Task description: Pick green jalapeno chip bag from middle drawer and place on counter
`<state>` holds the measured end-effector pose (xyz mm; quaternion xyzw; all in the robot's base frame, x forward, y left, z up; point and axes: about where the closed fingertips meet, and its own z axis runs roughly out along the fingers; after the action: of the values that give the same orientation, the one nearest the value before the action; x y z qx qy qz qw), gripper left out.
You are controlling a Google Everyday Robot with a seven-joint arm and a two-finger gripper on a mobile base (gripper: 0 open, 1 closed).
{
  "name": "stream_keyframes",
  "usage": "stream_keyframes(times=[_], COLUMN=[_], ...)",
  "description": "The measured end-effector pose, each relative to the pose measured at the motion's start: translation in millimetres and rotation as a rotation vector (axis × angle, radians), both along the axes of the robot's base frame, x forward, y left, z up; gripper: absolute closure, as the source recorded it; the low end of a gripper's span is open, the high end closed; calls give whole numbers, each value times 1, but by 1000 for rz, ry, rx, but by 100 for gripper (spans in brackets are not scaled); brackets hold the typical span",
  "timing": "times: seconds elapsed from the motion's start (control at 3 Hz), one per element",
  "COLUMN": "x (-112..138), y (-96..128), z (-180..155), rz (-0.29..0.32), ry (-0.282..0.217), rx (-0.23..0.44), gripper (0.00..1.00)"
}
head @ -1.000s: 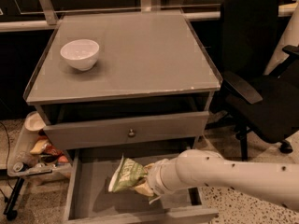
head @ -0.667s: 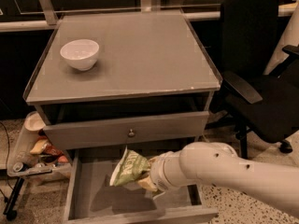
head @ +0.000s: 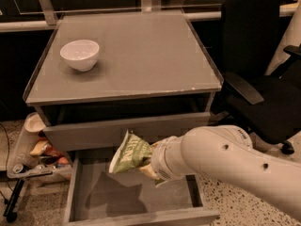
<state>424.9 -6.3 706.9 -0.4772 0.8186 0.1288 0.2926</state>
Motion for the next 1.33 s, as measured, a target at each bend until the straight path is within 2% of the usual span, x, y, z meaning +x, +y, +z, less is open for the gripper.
stream_keyframes(times=[0.67,1.0,1.33], x=[28,62,108], y=[-35,-48,-53], z=[95,126,141], rz=[-92,-124,-134], ry=[-106,-149,-181], rx=[-29,-42,-50], gripper=[100,100,100])
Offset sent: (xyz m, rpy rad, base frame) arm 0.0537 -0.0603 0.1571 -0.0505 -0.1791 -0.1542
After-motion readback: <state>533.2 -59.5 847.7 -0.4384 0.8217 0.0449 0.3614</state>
